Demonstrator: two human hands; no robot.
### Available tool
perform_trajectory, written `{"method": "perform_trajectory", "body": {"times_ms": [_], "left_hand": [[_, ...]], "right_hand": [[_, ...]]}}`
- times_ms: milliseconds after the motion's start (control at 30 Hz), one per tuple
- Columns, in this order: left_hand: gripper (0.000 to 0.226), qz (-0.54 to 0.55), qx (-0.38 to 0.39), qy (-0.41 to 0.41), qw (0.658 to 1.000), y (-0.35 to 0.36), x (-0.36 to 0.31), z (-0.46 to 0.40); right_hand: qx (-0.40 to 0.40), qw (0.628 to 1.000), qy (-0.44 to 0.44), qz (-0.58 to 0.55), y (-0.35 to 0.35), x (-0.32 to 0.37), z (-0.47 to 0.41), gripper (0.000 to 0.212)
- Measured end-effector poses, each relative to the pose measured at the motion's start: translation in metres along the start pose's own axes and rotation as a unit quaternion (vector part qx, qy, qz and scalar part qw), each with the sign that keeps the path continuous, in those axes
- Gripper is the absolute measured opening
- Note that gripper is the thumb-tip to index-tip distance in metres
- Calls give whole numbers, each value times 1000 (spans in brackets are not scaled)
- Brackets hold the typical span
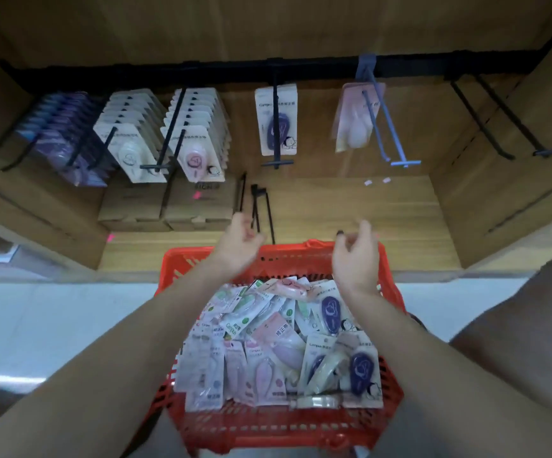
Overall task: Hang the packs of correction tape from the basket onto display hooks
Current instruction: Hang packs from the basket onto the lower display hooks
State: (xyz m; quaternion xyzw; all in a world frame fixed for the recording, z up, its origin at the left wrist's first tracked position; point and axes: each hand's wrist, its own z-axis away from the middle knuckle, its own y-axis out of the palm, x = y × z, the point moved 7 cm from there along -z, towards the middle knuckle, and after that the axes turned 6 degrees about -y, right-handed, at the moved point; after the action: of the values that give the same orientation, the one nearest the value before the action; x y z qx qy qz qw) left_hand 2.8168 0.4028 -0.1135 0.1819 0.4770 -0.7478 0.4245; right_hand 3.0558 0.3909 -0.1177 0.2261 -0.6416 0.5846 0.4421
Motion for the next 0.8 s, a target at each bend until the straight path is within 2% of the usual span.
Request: {"method": "perform_trajectory", "body": {"times_ms": [67,133,200,267,333,400,500,567,633,733,800], "left_hand": [[44,-41,25,4,999,24,40,23],[43,-136,47,4,990,46,78,41],[50,-219,102,4,970,71,110,57],[66,-264,165,-4,950,94,133,71],[81,-259,184,-16,948,108,145,79],[85,-233,154,-27,960,113,145,78],[66,-187,100,-54,976,111,141,69],[47,-189,88,-40,977,110,135,67],[34,-181,80,-32,980,111,133,67],[31,-134,76,-37,987,112,129,67],[34,-85,77,-47,992,113,126,68]], "right_hand": [[72,997,-5,22,13,-18,29,30],[200,975,-8,93,30,-39,50,26],[344,921,-16,180,45,-57,66,27],[441,859,-27,257,48,-66,78,24],[498,802,-40,328,46,-72,87,32],[541,757,-32,364,43,-77,96,55],[582,697,-41,416,41,-84,108,83],[580,659,-105,467,41,-84,112,83],[553,656,-169,485,41,-81,112,72],[516,696,-180,465,38,-85,106,63],[500,723,-176,443,36,-86,102,70]]}}
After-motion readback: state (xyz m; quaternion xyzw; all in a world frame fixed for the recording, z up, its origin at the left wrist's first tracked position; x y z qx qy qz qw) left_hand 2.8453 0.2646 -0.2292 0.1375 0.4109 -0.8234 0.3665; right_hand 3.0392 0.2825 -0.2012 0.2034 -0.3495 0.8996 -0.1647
